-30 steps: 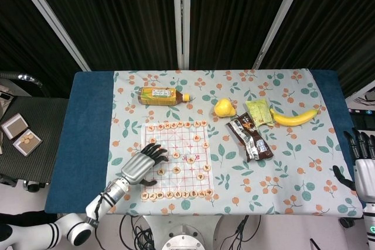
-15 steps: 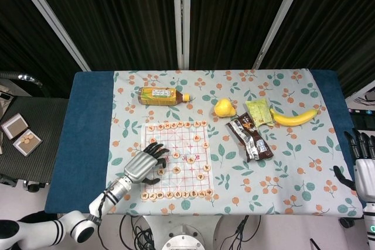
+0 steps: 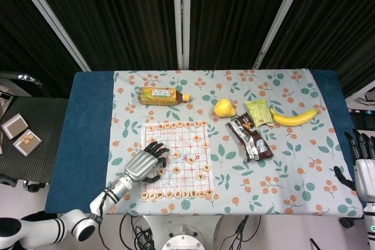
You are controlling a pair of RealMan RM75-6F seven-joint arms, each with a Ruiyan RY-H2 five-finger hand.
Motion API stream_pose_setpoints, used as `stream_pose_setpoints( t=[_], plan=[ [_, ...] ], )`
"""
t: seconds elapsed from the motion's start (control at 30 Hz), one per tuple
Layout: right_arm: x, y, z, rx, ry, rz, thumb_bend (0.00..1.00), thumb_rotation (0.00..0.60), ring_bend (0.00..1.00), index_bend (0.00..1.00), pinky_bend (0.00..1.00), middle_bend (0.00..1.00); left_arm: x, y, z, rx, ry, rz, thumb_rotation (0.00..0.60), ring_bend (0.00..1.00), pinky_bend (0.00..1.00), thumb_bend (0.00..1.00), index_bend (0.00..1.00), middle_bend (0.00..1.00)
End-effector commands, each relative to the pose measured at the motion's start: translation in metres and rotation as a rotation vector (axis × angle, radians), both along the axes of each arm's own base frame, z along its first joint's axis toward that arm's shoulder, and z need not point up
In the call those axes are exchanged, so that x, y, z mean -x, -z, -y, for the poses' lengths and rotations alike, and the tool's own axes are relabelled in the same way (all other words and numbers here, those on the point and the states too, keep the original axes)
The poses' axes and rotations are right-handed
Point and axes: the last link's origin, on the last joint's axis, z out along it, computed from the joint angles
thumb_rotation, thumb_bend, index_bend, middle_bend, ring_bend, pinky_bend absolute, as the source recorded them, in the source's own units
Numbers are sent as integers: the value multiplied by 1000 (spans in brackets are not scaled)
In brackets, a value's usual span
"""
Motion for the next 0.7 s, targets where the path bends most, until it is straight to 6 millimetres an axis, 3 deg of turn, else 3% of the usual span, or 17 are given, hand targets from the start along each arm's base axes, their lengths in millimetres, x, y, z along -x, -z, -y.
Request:
stream_pose_setpoints(
  t=[0.03, 0.37, 0.7],
  plan=[
    [0, 0, 0, -1, 0, -1, 213, 600, 0, 0, 0, 0, 0, 1, 0, 1, -1, -1, 600, 0, 61, 298, 447, 115],
    [3, 0, 0, -1, 8, 1, 214, 600, 0, 0, 0, 0, 0, 1, 0, -13, 1, 5, 600, 0, 67, 312, 544, 122],
    [5, 0, 0, 1, 12, 5, 214, 600, 0, 0, 0, 0, 1, -4, -14, -70, -2, 10, 600, 0, 83, 313, 538, 144]
  ],
)
